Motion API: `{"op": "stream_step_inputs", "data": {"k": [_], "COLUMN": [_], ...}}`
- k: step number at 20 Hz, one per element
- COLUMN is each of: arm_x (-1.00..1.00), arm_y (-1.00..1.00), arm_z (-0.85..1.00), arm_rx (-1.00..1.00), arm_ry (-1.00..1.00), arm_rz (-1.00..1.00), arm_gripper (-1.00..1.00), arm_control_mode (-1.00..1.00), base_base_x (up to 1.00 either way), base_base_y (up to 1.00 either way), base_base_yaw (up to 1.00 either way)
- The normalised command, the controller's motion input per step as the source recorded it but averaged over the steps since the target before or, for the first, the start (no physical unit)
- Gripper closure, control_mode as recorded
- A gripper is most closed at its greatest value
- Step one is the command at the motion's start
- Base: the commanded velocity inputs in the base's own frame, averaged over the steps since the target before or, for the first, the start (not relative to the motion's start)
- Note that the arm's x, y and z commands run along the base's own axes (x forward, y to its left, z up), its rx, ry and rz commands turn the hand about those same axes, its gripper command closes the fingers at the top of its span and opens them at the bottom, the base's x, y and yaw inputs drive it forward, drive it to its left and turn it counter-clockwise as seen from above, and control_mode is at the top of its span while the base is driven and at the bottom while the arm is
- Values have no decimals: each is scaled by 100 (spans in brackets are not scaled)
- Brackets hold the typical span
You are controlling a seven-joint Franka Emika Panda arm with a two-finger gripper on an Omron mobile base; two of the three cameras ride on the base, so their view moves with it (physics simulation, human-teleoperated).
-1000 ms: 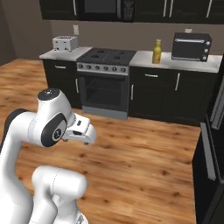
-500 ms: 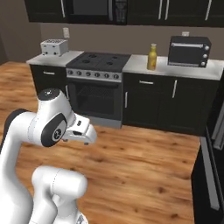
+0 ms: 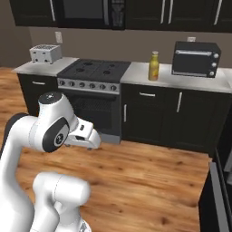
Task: There is a wine glass and glass cup on the dining counter. Place the wine bottle next to the wine glass and the juice bottle next to the glass cup.
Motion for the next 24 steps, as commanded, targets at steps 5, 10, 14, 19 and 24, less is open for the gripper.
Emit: {"op": "stream_step_inputs", "data": {"k": [5,10,14,19,24], "arm_x": [0,0,0,0,0], "arm_y": [0,0,0,0,0], "arm_z": [0,0,0,0,0], "arm_rx": [0,0,0,0,0], "arm_ry": [0,0,0,0,0], "arm_rz": [0,0,0,0,0], "arm_gripper": [-100,-100,-100,-100,-100], "arm_control_mode": [100,100,100,100,100], "base_base_x": [77,77,72,67,68], "base_base_y": [-38,-44,-46,-47,-44], "base_base_yaw": [0,0,0,0,0]}}
